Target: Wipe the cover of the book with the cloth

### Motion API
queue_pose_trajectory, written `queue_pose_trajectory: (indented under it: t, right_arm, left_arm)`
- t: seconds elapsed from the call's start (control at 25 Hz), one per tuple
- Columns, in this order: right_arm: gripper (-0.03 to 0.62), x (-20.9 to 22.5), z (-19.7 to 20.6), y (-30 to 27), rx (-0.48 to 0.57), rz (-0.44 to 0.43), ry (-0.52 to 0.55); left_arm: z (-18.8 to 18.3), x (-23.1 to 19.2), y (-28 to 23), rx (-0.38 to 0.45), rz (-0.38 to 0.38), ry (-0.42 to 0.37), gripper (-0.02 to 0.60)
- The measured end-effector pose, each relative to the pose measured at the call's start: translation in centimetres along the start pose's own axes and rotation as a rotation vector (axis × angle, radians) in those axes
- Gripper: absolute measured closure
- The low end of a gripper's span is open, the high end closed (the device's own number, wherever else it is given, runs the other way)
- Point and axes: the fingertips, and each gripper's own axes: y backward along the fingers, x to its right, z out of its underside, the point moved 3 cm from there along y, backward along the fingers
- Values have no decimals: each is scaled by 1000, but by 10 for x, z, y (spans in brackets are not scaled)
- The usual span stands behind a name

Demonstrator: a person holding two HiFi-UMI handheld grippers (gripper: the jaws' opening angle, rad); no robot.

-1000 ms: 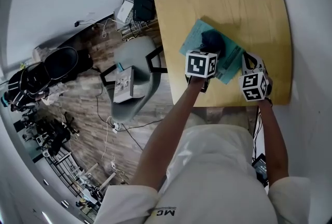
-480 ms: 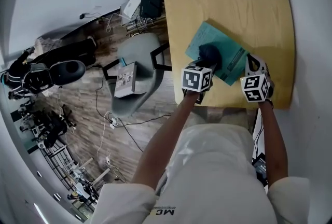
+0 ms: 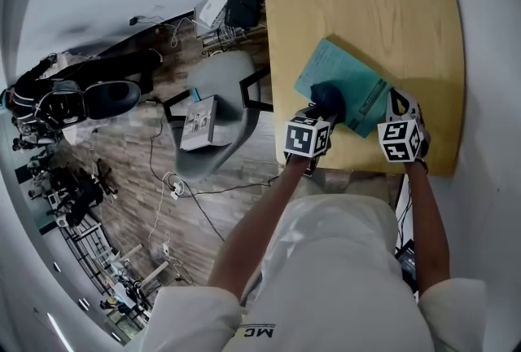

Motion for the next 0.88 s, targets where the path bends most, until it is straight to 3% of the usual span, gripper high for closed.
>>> queue_pose_trajectory:
  t: [0.12,0.24,0.4,0.68,0.88]
  right_arm:
    - [563,0,-2,1,-3,-5,14]
    - [563,1,-2,1,-9,-26,10]
    - [563,2,-1,0,-2,-43,-48]
    - [563,1,1,-1,7,-49,-65]
    - [563,2,2,-1,23,-63,-123]
  left_arm:
    - [11,1,7,-32,4,13,446]
    - [20,1,14,-56,-15,-21,446]
    - [19,9,17,-34,10,-1,446]
    - [-6,41,11,21,54,-55,446]
    - [-35,51,-10,60,79,-47,446]
